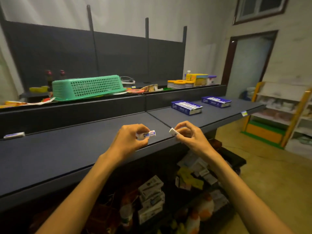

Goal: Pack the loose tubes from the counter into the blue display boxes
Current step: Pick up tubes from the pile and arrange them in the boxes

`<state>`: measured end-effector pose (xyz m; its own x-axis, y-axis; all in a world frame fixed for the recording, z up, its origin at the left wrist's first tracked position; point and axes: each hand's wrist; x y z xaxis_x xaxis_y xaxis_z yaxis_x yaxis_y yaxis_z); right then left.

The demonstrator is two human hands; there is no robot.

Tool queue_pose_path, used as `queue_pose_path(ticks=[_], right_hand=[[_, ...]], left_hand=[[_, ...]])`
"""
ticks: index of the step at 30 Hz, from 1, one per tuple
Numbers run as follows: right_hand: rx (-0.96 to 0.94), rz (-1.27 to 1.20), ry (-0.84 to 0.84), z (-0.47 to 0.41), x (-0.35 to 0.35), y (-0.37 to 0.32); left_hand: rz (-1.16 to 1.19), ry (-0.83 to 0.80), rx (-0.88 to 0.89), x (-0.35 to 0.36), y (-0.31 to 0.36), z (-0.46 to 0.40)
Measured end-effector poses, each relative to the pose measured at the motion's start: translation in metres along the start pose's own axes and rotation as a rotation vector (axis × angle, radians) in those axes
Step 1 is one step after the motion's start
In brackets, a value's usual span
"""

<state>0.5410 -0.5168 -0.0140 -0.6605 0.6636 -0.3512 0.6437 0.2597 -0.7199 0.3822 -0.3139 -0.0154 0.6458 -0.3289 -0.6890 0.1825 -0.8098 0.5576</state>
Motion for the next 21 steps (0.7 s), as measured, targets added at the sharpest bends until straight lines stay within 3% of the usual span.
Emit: queue_pose_path(ticks=[9,21], right_hand=[[0.057,0.121,0.072,0.028,-0.146,0.044],[0.143,0.466,0.098,-0.006,-0.312,0.15]], left_hand=[[0.009,-0.104,0.127,0.116,0.108,-0.075],[0.084,-0.14,0.219,0.278,0.185,-0.218]])
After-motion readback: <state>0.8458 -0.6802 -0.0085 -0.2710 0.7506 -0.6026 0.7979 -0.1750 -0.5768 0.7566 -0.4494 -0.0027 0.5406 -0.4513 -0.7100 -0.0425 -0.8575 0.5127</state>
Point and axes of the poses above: each hand's wrist, its own z-axis away from the middle knuckle, its own x-axis out of the palm, y = z × x, and after that the axes turned 15 degrees about -x, right-handed
